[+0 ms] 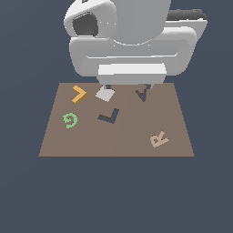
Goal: Insert a designated object into the corresponding slot on a board.
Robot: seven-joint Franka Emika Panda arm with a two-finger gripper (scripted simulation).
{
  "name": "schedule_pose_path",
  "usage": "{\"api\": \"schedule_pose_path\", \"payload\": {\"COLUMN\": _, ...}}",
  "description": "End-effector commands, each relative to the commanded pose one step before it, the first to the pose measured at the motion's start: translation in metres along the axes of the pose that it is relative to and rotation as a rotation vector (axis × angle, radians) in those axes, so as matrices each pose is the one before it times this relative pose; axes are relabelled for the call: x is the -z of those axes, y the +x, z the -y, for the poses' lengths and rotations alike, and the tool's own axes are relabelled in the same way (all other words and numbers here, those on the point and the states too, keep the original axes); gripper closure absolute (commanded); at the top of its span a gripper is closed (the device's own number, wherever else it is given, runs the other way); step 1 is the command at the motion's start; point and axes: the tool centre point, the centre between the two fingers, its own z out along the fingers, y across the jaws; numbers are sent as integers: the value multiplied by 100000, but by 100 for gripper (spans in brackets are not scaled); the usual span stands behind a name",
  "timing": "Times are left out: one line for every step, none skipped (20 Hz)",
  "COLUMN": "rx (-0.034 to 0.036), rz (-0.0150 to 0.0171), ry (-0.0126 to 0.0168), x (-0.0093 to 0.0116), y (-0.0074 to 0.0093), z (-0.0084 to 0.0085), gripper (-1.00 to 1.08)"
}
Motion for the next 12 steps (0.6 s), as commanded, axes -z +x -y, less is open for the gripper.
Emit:
{"api": "schedule_pose_path", "payload": {"rx": 0, "rz": 0, "ry": 0, "x": 0, "y": 0, "z": -1, "gripper": -92}}
{"api": "schedule_pose_path", "payload": {"rx": -153, "rz": 11, "ry": -16, "x": -33, "y": -7, "z": -50, "gripper": -92}}
{"api": "schedule_pose_path", "payload": {"rx": -455, "rz": 35, "ry": -44, "x": -98, "y": -21, "z": -148, "gripper": -92}}
{"api": "schedule_pose_path", "payload": {"rx": -766, "rz": 60, "ry": -74, "x": -164, "y": -35, "z": -252, "gripper": -92}}
{"api": "schedule_pose_path", "payload": {"rx": -1074, "rz": 84, "ry": -104, "x": -230, "y": -50, "z": -353, "gripper": -92}}
{"api": "schedule_pose_path", "payload": {"rx": -1389, "rz": 108, "ry": -135, "x": -297, "y": -66, "z": -457, "gripper": -92}}
{"api": "schedule_pose_path", "payload": {"rx": -1704, "rz": 133, "ry": -165, "x": -365, "y": -82, "z": -559, "gripper": -92}}
{"api": "schedule_pose_path", "payload": {"rx": -2027, "rz": 158, "ry": -196, "x": -434, "y": -99, "z": -666, "gripper": -92}}
{"api": "schedule_pose_path", "payload": {"rx": -2344, "rz": 183, "ry": -226, "x": -501, "y": -116, "z": -770, "gripper": -92}}
{"api": "schedule_pose_path", "payload": {"rx": -2650, "rz": 207, "ry": -254, "x": -567, "y": -133, "z": -870, "gripper": -92}}
{"api": "schedule_pose_path", "payload": {"rx": -2948, "rz": 231, "ry": -282, "x": -630, "y": -150, "z": -967, "gripper": -92}}
{"api": "schedule_pose_path", "payload": {"rx": -3233, "rz": 253, "ry": -308, "x": -691, "y": -167, "z": -1061, "gripper": -92}}
